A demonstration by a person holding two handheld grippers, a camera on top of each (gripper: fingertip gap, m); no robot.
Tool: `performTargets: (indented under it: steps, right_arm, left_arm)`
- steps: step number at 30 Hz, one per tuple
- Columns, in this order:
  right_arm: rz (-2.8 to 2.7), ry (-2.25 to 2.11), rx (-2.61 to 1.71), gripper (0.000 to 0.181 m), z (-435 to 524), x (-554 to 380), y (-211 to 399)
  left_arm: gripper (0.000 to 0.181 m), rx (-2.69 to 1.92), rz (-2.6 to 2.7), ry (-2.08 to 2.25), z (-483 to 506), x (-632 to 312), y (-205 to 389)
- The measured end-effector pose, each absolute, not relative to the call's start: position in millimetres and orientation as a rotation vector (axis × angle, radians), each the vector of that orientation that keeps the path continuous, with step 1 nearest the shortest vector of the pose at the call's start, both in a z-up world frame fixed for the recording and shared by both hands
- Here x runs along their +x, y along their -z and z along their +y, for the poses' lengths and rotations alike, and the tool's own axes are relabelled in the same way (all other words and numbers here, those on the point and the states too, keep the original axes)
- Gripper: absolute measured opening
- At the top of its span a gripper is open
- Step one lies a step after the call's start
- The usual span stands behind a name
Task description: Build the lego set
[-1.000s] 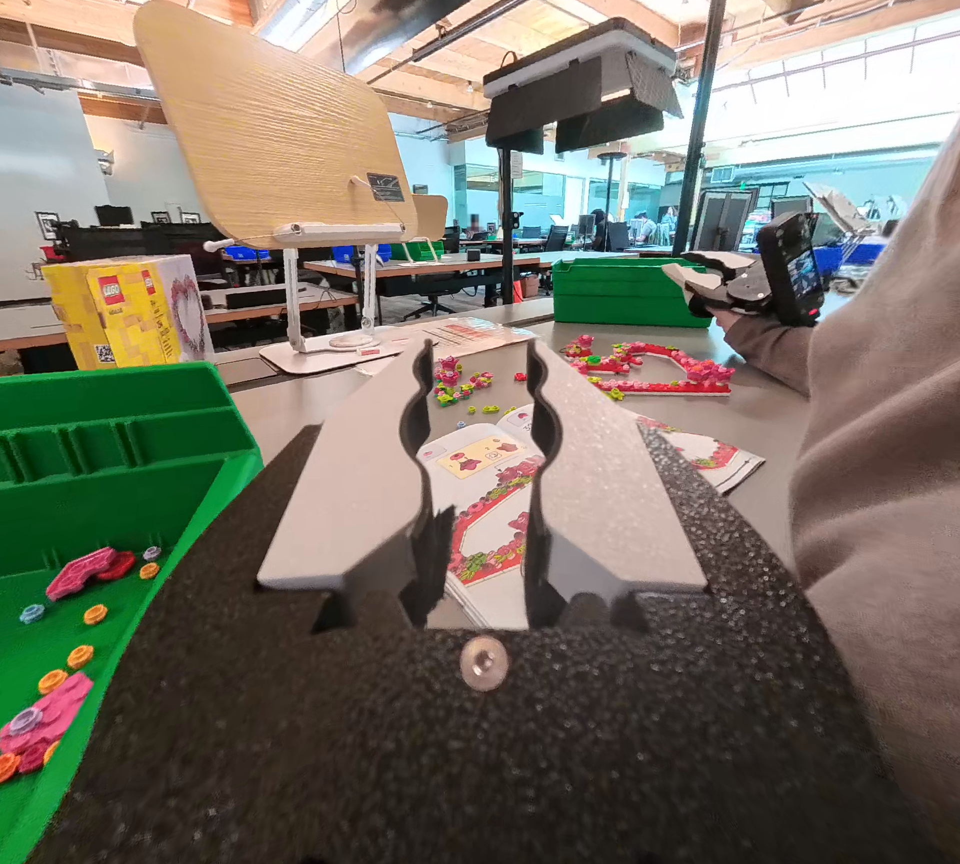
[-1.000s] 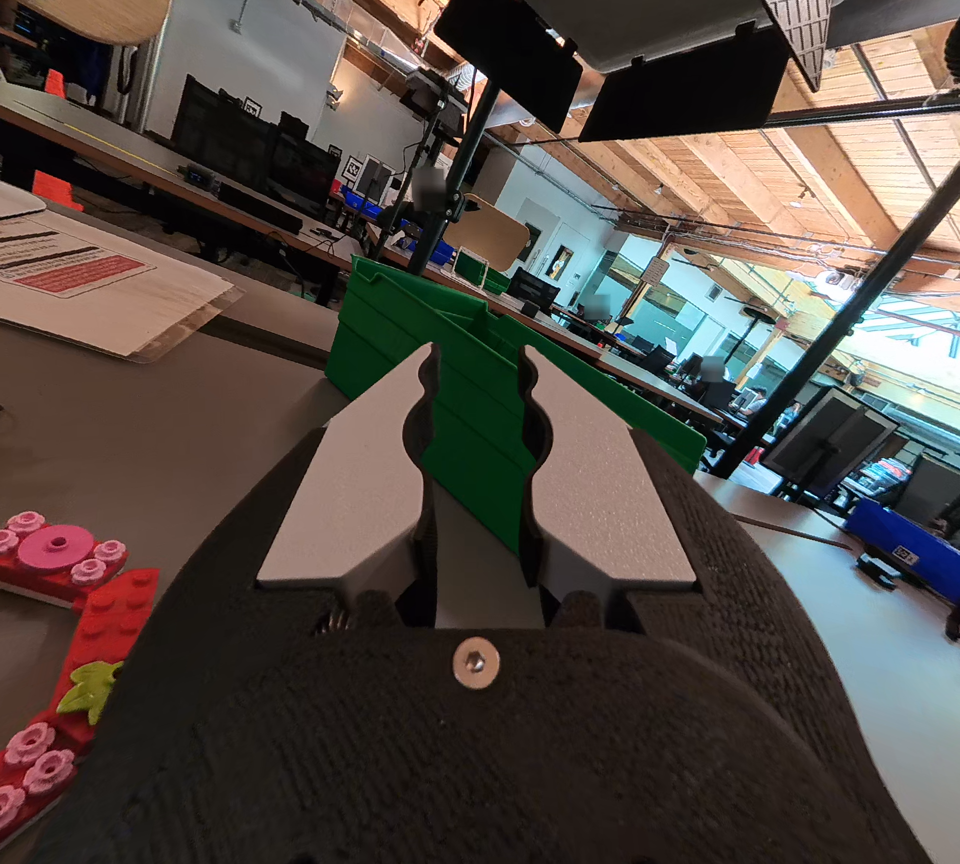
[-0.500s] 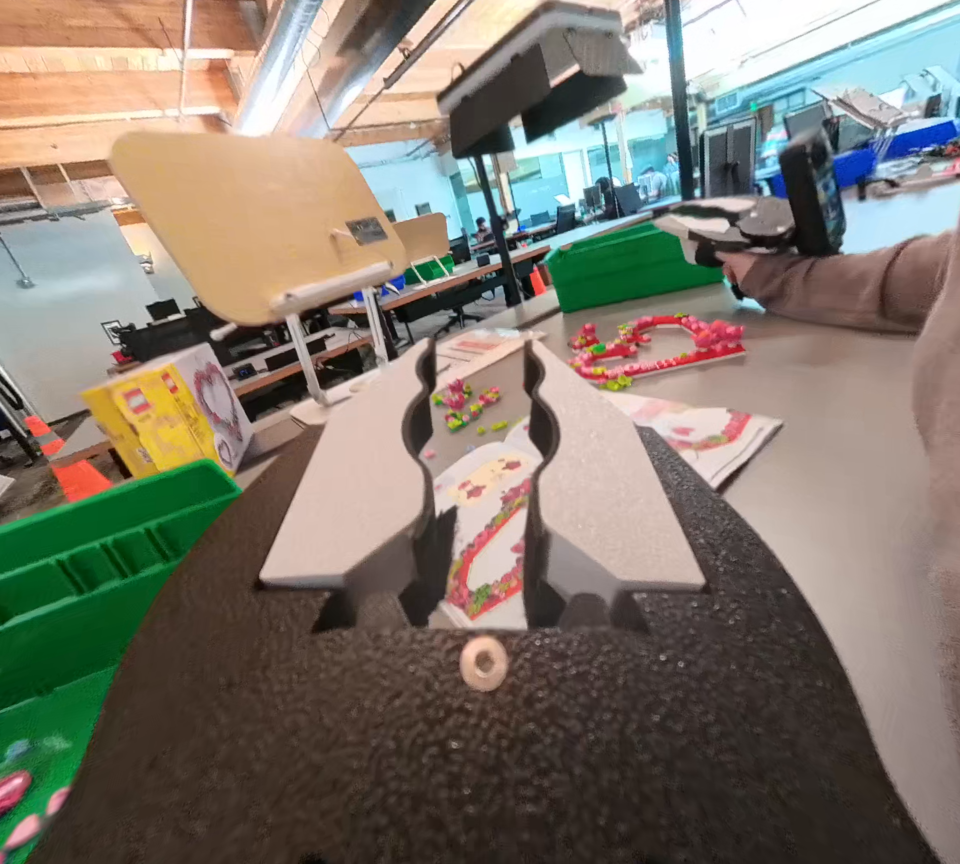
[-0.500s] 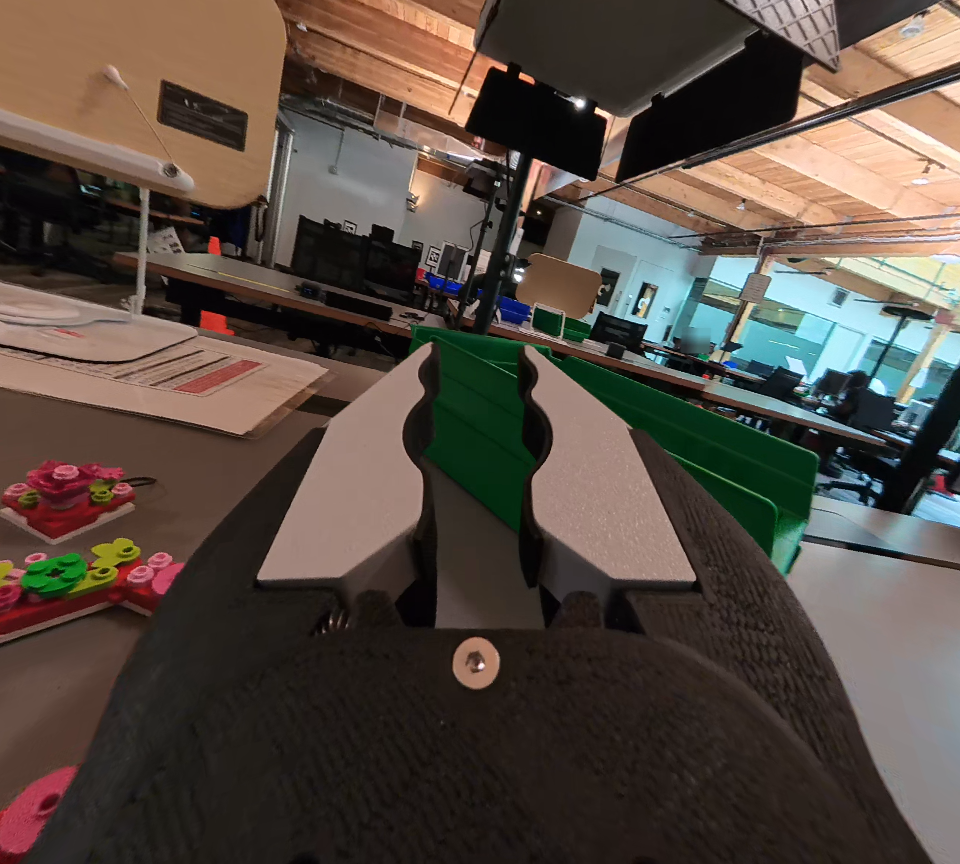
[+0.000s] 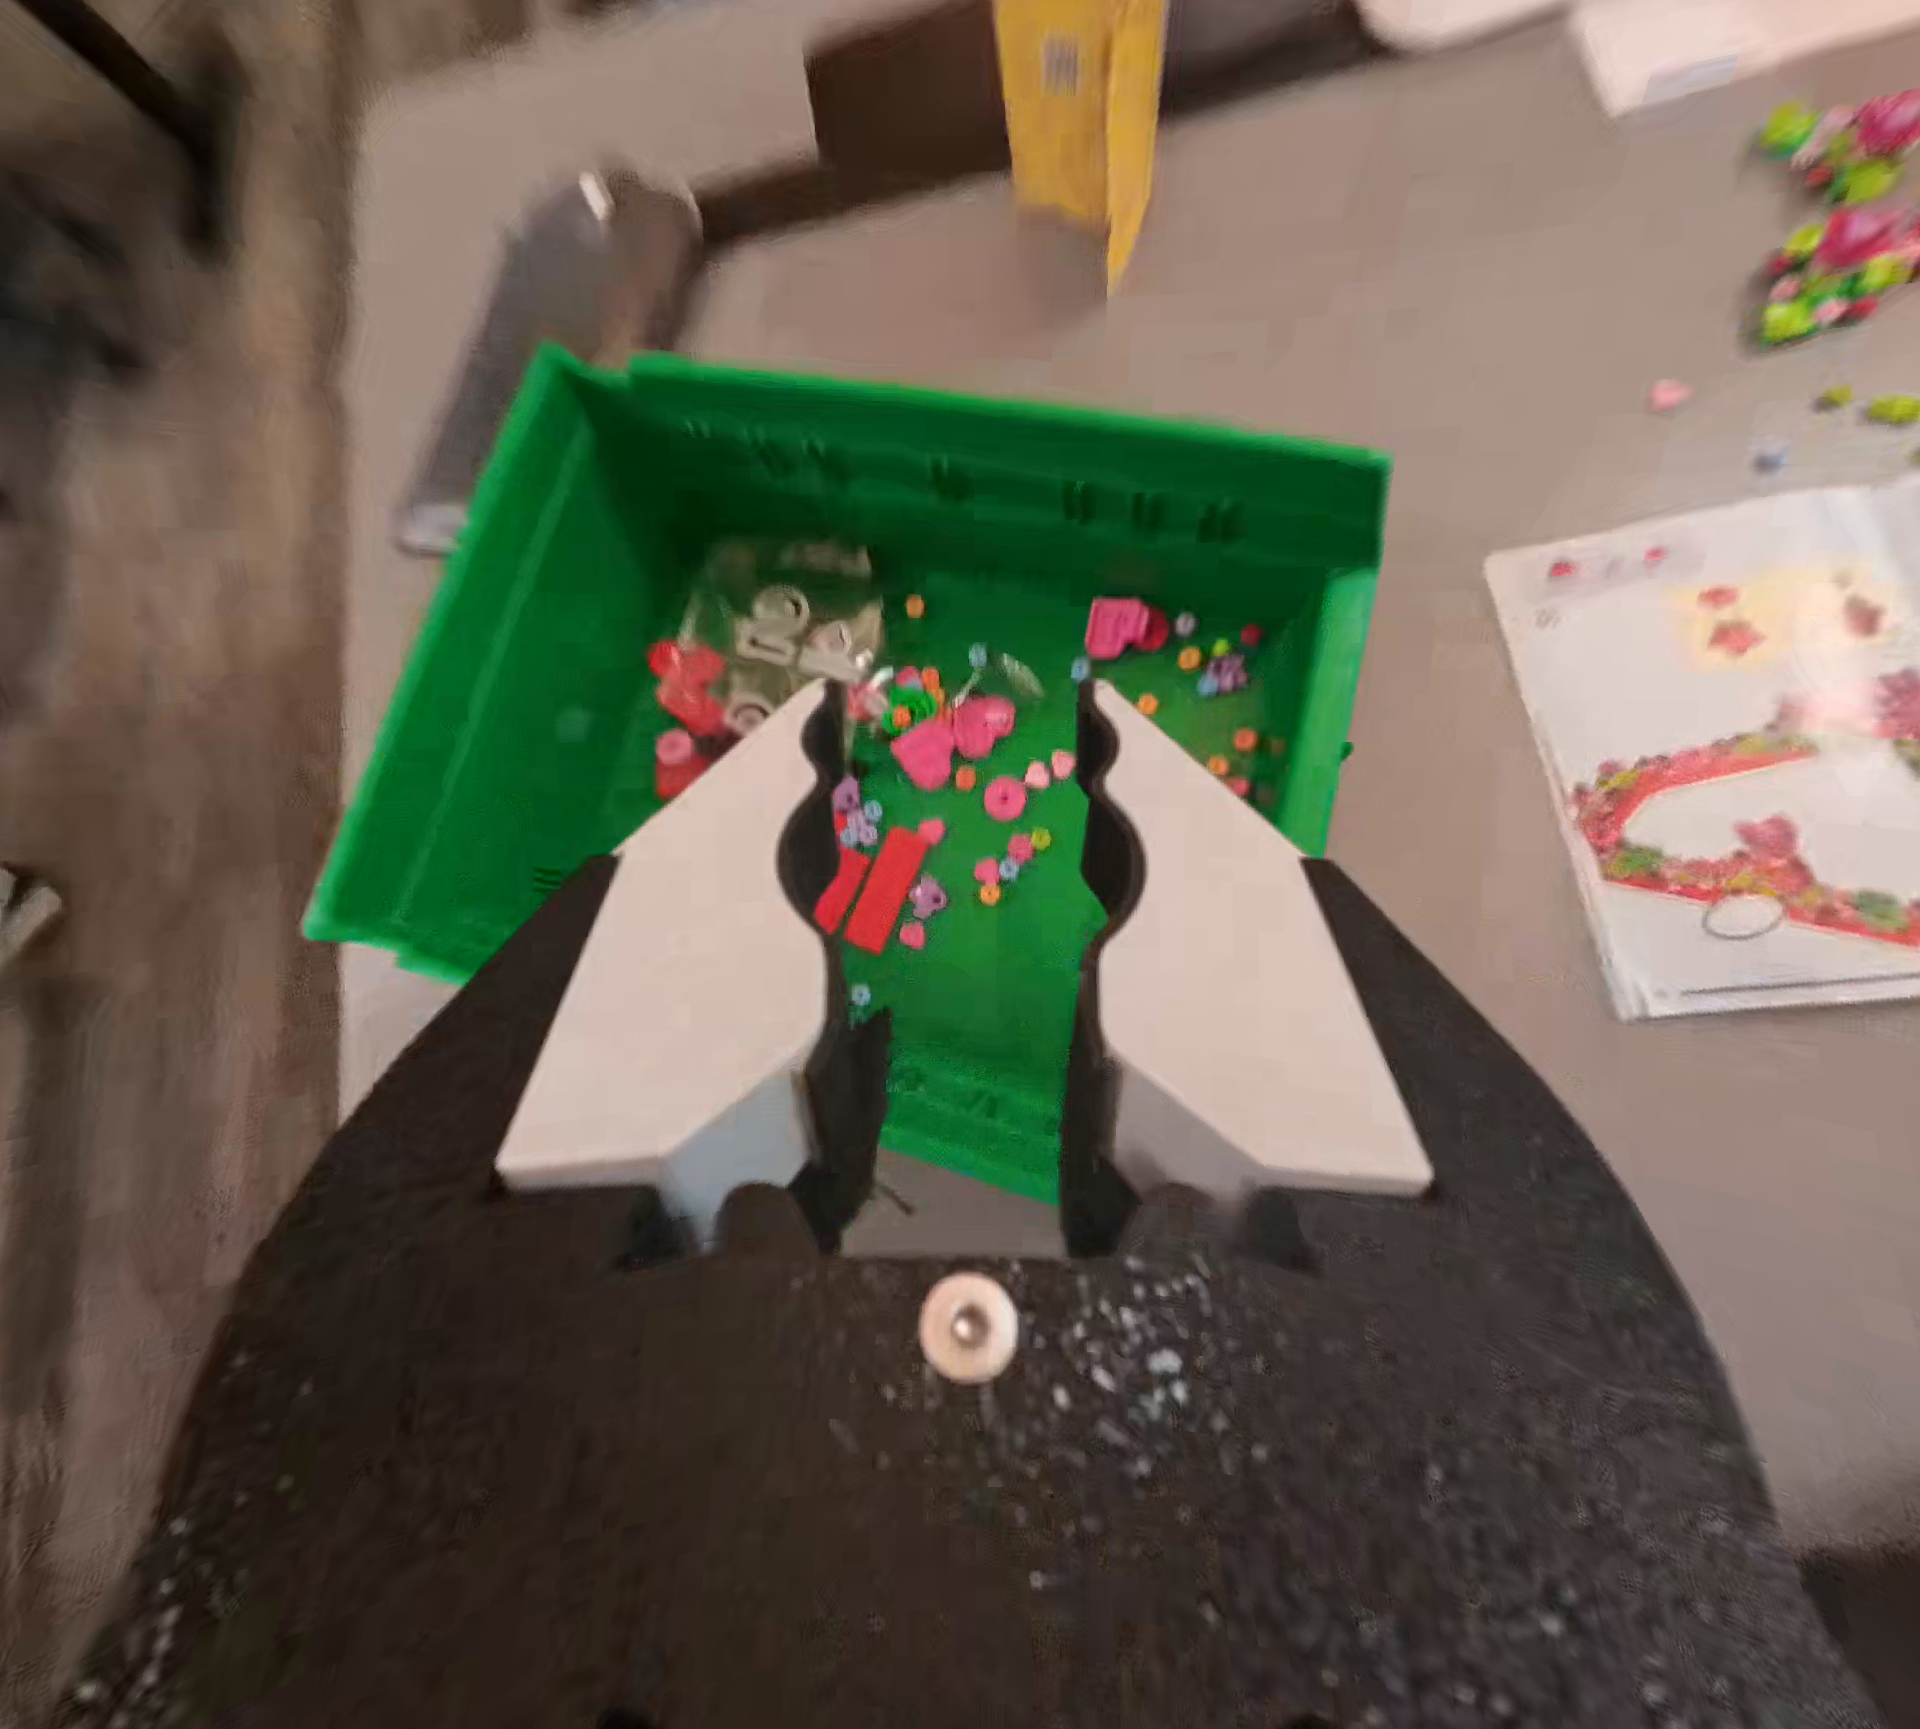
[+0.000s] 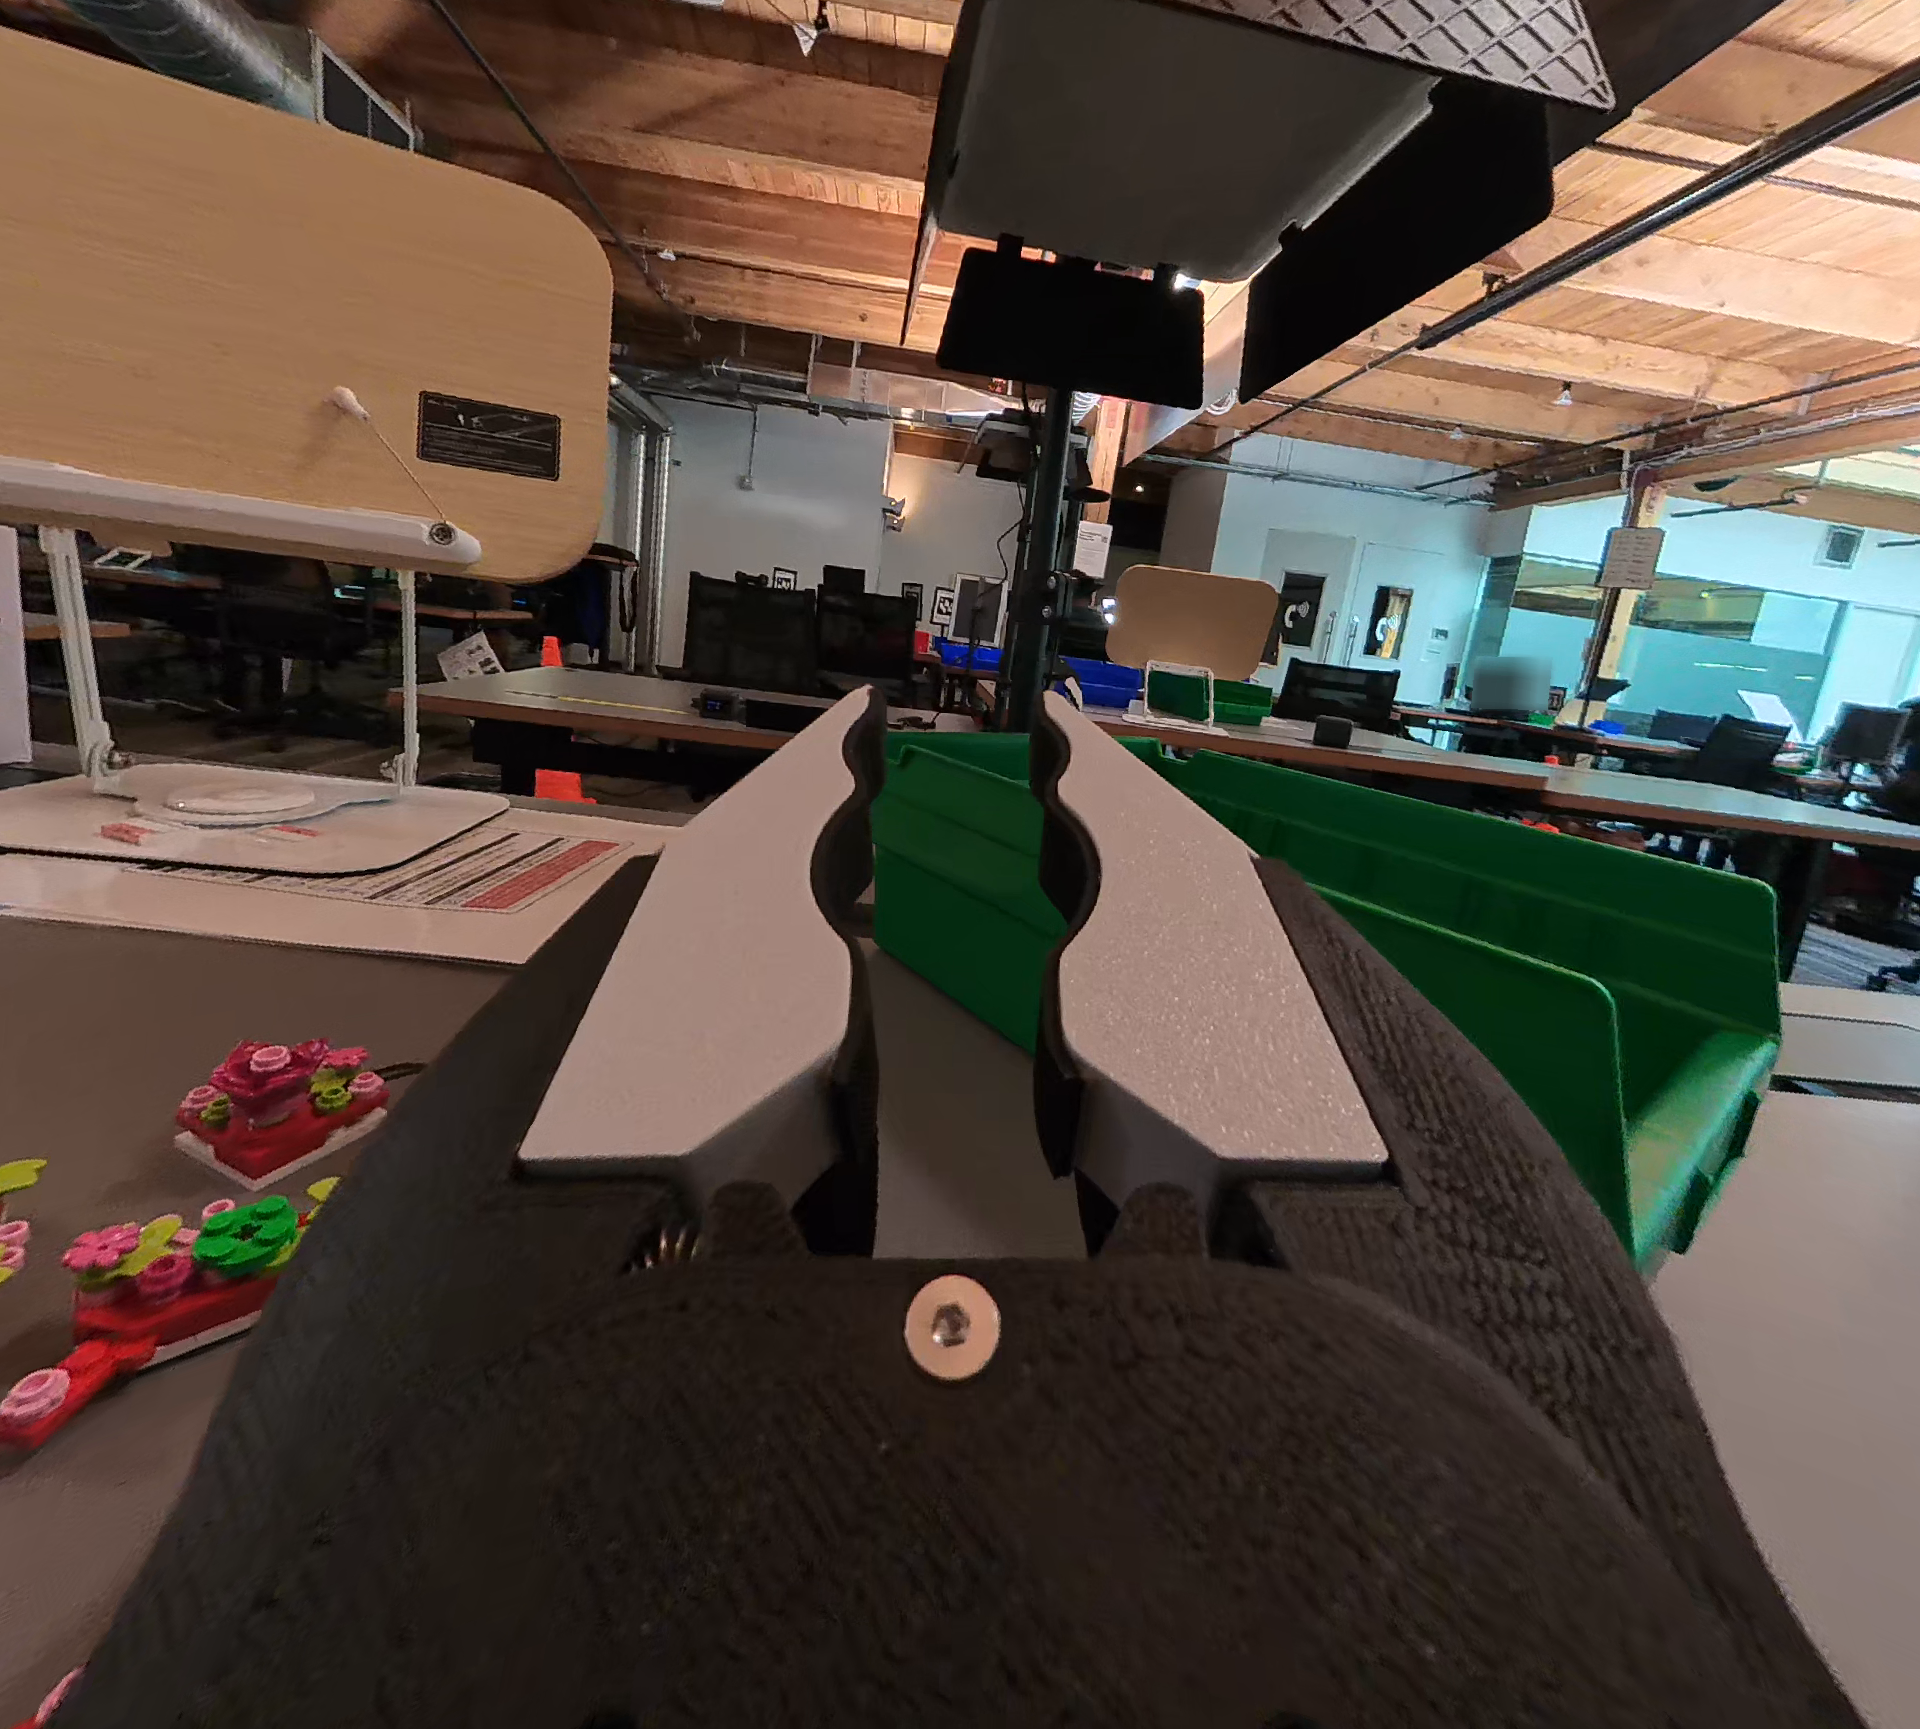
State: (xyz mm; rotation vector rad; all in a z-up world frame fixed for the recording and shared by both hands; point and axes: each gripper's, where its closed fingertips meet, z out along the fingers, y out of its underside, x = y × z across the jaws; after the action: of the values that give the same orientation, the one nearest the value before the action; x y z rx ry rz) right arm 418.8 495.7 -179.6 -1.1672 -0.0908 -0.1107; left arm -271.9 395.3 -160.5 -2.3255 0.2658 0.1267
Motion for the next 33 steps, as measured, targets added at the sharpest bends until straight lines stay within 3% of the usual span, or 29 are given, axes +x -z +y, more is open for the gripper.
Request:
performTargets:
  steps: [7, 11, 22, 33]
  right_arm:
    - [-0.096, 0.106, -1.165, 0.025, 494.9, 418.0, 179.4]
    - [-0.083, 0.099, -1.168, 0.026, 495.5, 420.1, 180.0]
    - [-0.083, 0.089, -1.183, 0.025, 498.8, 419.1, 182.3]
    - [-0.081, 0.088, -1.190, 0.024, 499.8, 419.4, 183.6]
  left_arm:
    - [0.014, -2.949, -0.025, 0.021, 421.3, -346.4, 272.8]
    - [0.020, -3.043, -0.111, 0.033, 420.7, -355.7, 302.6]
    - [0.031, -3.027, -0.183, 0.053, 430.7, -360.8, 319.2]
    - [0.023, -3.003, -0.225, 0.074, 433.6, -368.8, 326.5]
